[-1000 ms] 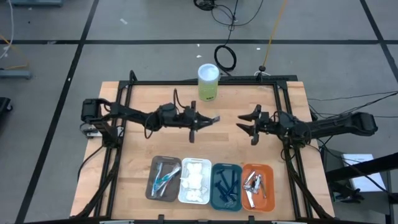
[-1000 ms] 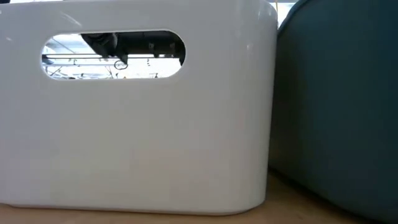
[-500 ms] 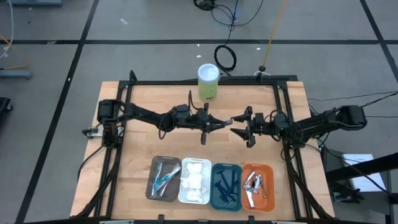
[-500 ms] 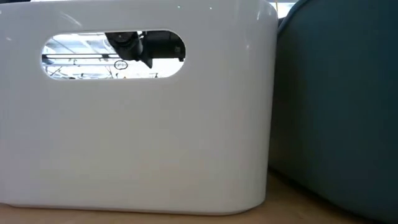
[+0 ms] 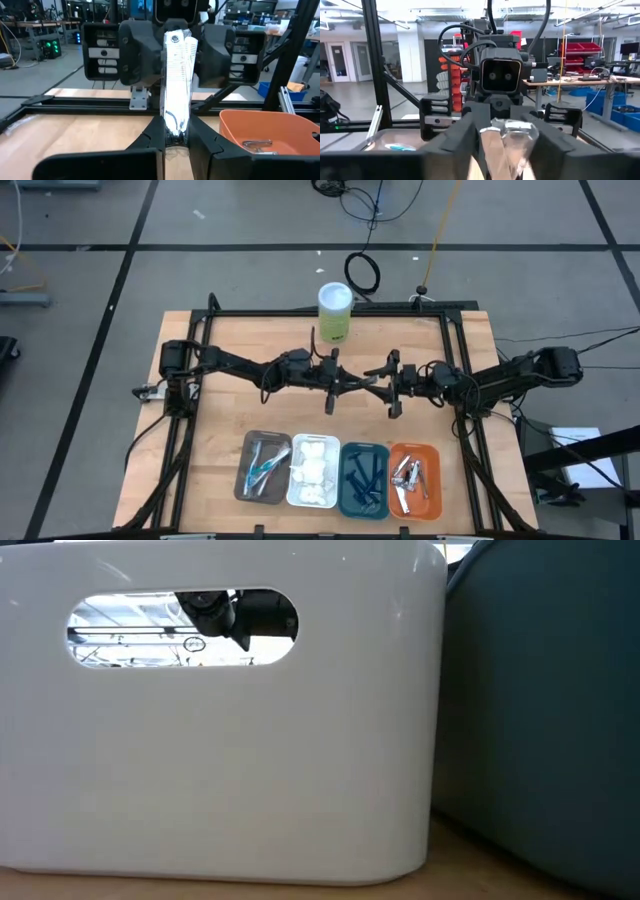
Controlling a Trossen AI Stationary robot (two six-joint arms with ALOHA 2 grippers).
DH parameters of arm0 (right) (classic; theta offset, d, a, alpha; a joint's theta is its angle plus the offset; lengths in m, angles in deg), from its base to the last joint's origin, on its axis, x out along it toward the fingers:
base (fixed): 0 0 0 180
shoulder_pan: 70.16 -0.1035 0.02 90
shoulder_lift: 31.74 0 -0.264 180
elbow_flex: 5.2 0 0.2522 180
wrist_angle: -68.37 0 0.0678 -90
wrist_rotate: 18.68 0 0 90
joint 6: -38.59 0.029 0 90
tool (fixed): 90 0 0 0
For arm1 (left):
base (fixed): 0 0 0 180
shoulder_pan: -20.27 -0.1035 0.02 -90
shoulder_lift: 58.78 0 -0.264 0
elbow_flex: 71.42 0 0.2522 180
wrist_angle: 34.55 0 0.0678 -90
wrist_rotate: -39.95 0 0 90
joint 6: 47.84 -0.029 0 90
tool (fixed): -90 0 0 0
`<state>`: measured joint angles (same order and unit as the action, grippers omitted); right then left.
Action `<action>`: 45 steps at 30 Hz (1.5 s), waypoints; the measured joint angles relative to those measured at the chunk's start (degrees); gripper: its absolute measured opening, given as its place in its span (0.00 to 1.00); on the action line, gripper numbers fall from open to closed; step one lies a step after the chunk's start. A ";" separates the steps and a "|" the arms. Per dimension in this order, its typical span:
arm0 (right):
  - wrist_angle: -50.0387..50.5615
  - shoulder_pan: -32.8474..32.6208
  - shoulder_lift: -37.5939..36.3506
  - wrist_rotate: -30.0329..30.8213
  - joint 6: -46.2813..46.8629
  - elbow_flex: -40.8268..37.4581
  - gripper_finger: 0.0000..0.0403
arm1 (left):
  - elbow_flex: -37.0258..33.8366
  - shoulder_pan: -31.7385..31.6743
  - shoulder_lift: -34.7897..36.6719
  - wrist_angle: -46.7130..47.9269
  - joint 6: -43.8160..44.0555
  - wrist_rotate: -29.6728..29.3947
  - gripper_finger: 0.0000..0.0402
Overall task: Pick & Place Travel size toiletries
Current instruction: Put the silver nail cutter into the orange bin
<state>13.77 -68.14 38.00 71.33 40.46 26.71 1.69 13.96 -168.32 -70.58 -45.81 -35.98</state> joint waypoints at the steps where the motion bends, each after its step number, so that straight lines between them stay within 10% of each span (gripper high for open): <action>1: 0.00 0.00 0.00 -0.04 -0.35 0.00 0.36 | 0.00 0.04 -0.02 0.03 -0.02 0.02 0.08; 5: 0.65 0.04 -0.07 0.40 -2.57 0.00 0.17 | 0.00 0.04 0.00 -0.19 0.08 -0.32 0.08; 15: 2.84 0.02 -0.11 2.76 -3.34 0.09 0.17 | -0.06 0.07 0.36 1.03 0.83 -2.14 0.14; 25: 6.11 0.59 -2.10 2.12 -1.40 -0.04 0.17 | 9.78 1.51 7.58 40.41 -1.41 -11.32 0.54; 34: 13.49 -2.77 -14.05 -15.88 11.25 0.02 0.17 | 9.03 0.24 12.63 45.69 -4.94 -10.91 0.67; 45: 67.87 -28.70 -18.57 0.28 24.91 14.46 0.17 | -2.37 -5.45 10.25 31.42 3.20 -10.67 0.61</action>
<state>81.63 -96.84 19.43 71.62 65.37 41.17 -0.68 8.51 -158.07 -39.15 -42.62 -46.66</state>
